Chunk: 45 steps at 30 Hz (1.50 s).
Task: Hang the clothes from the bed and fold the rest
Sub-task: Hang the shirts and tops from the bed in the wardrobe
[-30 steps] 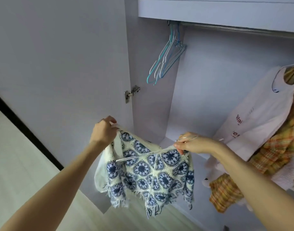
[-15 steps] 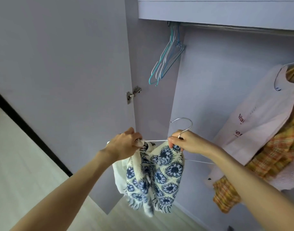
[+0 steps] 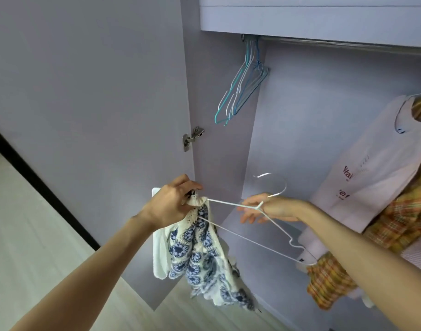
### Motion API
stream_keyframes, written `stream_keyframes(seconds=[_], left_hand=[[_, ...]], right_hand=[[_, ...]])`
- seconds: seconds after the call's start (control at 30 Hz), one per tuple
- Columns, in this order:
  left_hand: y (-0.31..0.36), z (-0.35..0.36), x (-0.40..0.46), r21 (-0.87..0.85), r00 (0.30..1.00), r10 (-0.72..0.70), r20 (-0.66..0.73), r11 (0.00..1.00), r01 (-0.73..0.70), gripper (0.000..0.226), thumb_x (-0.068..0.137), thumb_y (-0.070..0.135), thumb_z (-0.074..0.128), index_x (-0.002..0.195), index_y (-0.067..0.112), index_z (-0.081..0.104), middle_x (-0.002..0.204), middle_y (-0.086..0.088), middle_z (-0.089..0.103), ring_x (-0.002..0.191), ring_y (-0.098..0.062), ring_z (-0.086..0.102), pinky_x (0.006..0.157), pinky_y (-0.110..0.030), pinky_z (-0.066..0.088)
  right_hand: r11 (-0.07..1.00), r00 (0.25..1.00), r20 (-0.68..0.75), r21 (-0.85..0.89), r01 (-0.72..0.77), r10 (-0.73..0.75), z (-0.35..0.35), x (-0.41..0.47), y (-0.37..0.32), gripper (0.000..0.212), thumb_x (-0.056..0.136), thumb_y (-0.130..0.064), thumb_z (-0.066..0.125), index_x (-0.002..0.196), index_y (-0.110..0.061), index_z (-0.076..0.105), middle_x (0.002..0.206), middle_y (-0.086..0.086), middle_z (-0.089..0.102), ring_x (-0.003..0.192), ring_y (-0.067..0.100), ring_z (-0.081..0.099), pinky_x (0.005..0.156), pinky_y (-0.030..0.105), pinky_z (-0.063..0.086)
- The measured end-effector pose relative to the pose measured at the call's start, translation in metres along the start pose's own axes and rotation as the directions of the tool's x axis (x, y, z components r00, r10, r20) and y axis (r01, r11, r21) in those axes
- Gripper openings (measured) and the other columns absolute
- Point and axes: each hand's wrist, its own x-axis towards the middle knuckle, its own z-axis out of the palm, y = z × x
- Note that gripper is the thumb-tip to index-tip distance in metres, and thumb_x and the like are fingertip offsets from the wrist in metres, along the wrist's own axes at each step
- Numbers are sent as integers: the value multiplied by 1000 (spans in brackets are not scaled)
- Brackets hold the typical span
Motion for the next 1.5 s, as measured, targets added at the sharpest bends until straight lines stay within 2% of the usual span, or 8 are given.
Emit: stream_keyframes(seconds=[0.17,0.3,0.5,0.7,0.9,1.13,1.3,1.5], left_hand=[[4,-6,-1,-63,997,55,-51,996,-58,42,73,4,75,111,5,58,82,15,38,55,-8,41,60,-15,30],[9,-8,-6,-19,988,141,-65,990,-143,28,72,3,72,93,3,53,86,-3,51,61,-25,52,59,-22,37],[20,-1,-15,70,961,254,-112,966,-248,46,65,-3,70,93,17,41,80,-10,57,59,-26,52,63,-16,31],[12,-2,-26,163,933,292,-213,952,-261,30,76,16,67,98,13,46,81,-8,60,64,-20,51,67,-21,37],[8,3,-28,250,922,307,-235,936,-248,31,89,27,51,93,3,69,78,-8,59,59,-20,56,63,-24,42],[-7,-6,-31,174,934,124,-335,982,-68,48,94,34,42,105,-4,68,78,-13,58,57,-26,57,57,-30,51],[-14,-13,-30,100,916,-64,-397,989,112,17,80,6,69,94,-3,72,77,-16,57,55,-31,58,54,-39,54],[-19,-17,-29,154,908,-111,-404,970,187,11,80,4,70,89,-2,72,77,-16,57,57,-33,58,58,-42,54]], right_hand=[[987,990,65,105,121,-128,16,17,-21,24,92,-22,56,116,-23,52,96,-4,65,85,9,61,80,25,50],[925,953,19,-236,299,-304,26,26,-44,25,88,-25,63,113,-23,58,108,-3,64,99,11,59,88,26,48],[712,885,-4,-596,371,-466,55,35,-44,12,87,-23,58,86,-11,54,80,6,58,71,21,55,65,33,44],[650,777,-332,-749,128,-535,36,36,-24,11,88,-20,47,82,-23,39,84,-2,56,67,22,47,56,29,30],[694,717,-483,-720,2,-503,13,37,2,25,93,-8,45,118,-10,48,102,6,63,62,16,47,55,26,32],[796,612,-725,-554,-244,-317,-27,25,33,32,86,-1,55,117,-7,55,118,10,52,98,26,58,74,26,41],[829,556,-808,-437,-348,-193,-59,8,42,40,83,2,54,123,-4,52,123,18,49,113,35,52,91,39,44],[787,549,-825,-425,-447,-134,-74,-2,39,36,84,3,49,119,-3,56,121,23,51,113,39,50,91,41,45]])
